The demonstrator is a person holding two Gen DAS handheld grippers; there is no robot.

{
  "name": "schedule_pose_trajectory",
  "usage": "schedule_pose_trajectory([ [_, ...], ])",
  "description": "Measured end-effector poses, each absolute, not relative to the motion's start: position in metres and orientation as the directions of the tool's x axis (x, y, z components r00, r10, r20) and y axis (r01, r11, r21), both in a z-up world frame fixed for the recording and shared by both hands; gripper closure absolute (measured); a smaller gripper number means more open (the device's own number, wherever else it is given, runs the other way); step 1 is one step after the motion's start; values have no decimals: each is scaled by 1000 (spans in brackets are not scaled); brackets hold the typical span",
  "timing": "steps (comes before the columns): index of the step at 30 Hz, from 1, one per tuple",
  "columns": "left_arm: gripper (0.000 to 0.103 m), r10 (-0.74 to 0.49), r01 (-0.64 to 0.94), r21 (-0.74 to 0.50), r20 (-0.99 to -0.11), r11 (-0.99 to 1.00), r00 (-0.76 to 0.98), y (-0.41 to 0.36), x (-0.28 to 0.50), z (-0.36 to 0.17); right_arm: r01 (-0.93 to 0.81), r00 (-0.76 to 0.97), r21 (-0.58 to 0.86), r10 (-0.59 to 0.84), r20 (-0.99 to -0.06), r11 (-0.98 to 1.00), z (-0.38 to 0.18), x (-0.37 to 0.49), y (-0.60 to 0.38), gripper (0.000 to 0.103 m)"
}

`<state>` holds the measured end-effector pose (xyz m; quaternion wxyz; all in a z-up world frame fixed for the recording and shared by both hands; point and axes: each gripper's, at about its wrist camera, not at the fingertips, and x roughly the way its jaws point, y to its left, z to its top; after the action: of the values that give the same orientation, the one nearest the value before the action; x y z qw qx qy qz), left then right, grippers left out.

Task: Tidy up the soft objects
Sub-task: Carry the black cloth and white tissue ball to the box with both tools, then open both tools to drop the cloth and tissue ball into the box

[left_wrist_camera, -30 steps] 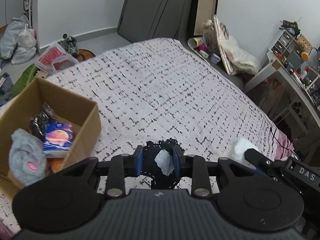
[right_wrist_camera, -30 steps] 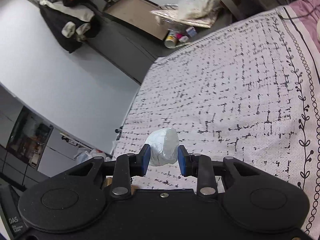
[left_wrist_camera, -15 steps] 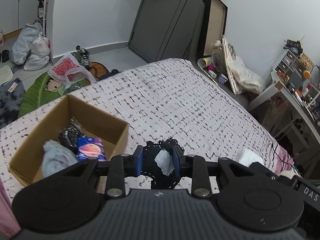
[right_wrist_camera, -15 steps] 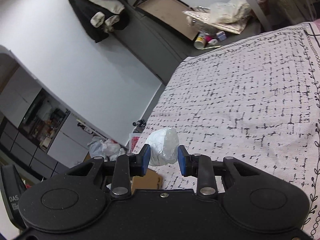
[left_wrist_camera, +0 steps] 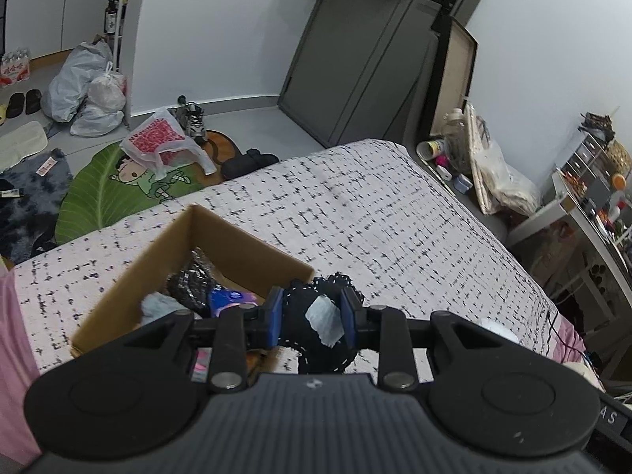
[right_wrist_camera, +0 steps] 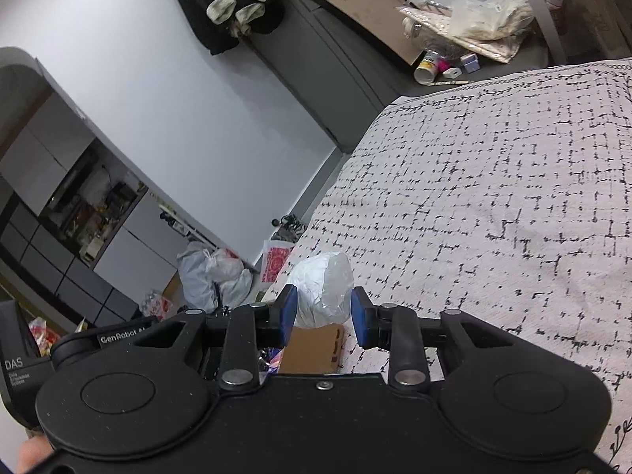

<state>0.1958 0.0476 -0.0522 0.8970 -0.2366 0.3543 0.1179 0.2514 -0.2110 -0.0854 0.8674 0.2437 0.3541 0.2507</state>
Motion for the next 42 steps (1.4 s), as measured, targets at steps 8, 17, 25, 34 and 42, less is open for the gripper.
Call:
schedule_pose_trajectory([
  [8,74,62,-410,-344,-698,845,713,73,196,-54,-315,599,580,631,-493,752,-81,246,-184,74],
  [17,74,54,-429,-364,-707,827,705,100,199,-64,-368,548,562,661,-512,741,-85,247,-146,74],
  [25,74,38,-454,-385,-729,803,684,129,201,-81,-410,477,540,678,-560,735,-96,241,-108,74],
  [34,74,9,-458,-404,-742,792,671,146,209,-94,-418,390,514,659,-643,749,-113,239,-80,55],
  [42,74,-11,-455,-411,-752,790,659,148,224,-106,-356,423,510,622,-659,783,-115,249,-95,54],
])
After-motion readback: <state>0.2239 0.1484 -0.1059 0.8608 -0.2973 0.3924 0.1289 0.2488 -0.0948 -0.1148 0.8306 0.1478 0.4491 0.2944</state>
